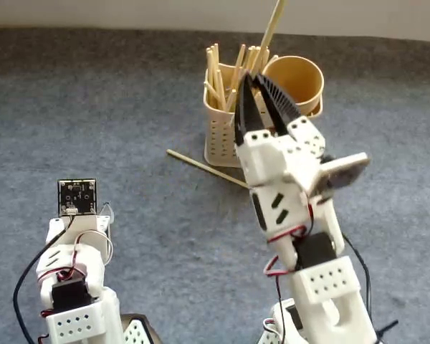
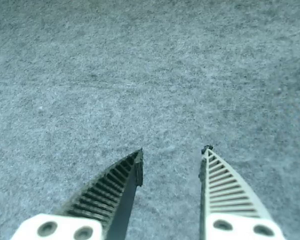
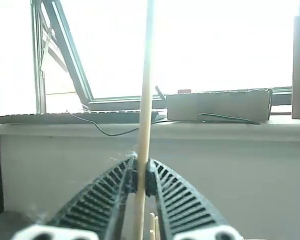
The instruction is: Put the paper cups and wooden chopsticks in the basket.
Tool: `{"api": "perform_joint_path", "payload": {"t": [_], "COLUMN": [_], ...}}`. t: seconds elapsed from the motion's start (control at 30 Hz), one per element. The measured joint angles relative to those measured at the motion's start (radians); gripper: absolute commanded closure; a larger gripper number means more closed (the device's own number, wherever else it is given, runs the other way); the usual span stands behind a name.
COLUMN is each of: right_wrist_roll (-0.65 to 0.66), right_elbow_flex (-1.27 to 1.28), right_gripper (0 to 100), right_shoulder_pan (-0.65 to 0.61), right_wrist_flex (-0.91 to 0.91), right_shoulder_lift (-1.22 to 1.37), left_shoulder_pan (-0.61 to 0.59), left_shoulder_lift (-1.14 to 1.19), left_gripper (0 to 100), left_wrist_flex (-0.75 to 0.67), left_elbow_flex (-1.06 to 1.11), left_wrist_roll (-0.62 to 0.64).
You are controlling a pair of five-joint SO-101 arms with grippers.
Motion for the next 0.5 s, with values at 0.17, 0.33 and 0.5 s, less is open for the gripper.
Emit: {"api": "perform_joint_path", "payload": {"t": [0.17, 0.33, 0.5], "right_wrist_roll": [0.000, 0.000, 0.000], "right_elbow_flex": [-0.114, -0.178, -0.181], "right_gripper": [99.2, 99.2, 99.2], "right_shoulder_pan": [0.041, 0.078, 0.075], "right_wrist_flex": [-0.117, -0.167, -0.170], "right_shoulder_lift": [0.245, 0.425, 0.532], "left_shoulder_pan": [0.000, 0.000, 0.000], "left_shoulder_lift": [0.000, 0.000, 0.000], "left_gripper": [81, 81, 81], "left_wrist_flex": [0.000, 0.000, 0.000], "left_elbow_flex": [0.000, 0.000, 0.000], "left_wrist_roll": [0.000, 0.000, 0.000]}}
